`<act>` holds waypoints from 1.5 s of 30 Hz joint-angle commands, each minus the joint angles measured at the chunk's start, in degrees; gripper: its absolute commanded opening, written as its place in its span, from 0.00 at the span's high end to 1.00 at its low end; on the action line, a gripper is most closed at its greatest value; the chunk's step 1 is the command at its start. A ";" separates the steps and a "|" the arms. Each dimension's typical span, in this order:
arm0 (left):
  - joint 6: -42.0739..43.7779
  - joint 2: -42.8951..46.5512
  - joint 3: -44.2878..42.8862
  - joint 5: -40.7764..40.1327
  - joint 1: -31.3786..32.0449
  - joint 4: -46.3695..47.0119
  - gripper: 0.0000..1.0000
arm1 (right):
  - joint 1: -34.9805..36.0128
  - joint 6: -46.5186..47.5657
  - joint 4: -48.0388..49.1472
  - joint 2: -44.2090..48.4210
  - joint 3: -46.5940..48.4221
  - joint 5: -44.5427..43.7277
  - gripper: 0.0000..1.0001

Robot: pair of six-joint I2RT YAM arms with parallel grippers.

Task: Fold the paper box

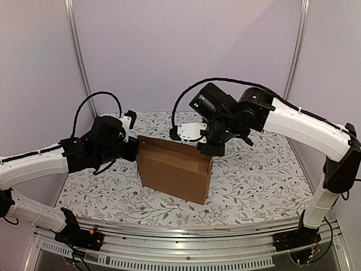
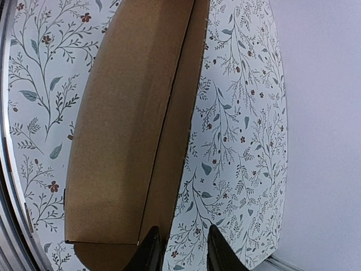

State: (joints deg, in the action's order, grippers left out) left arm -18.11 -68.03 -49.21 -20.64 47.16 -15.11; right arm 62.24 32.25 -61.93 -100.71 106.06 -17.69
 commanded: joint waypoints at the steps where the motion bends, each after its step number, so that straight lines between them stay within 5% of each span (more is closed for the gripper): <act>1: -0.17 -1.49 3.11 2.80 1.27 -10.66 1.00 | 0.12 -0.64 0.77 -1.35 -0.51 -0.54 0.77; 14: -0.85 -1.93 3.55 3.17 1.27 -9.85 1.00 | 0.40 -1.90 -0.82 -1.84 -1.30 1.78 0.94; 41: -1.05 -0.36 6.33 2.91 1.33 -6.95 1.00 | 10.57 -0.43 5.93 -1.43 -12.50 -10.23 0.98; 45: -0.89 1.65 6.88 2.98 1.57 -6.84 0.92 | 11.29 -0.35 6.71 -1.43 -13.54 -11.59 0.98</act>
State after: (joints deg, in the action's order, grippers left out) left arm -18.76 -65.93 -45.98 -20.38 47.46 -12.05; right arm 72.05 31.16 -54.22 -99.96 95.90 -33.19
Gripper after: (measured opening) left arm 0.040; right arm 0.026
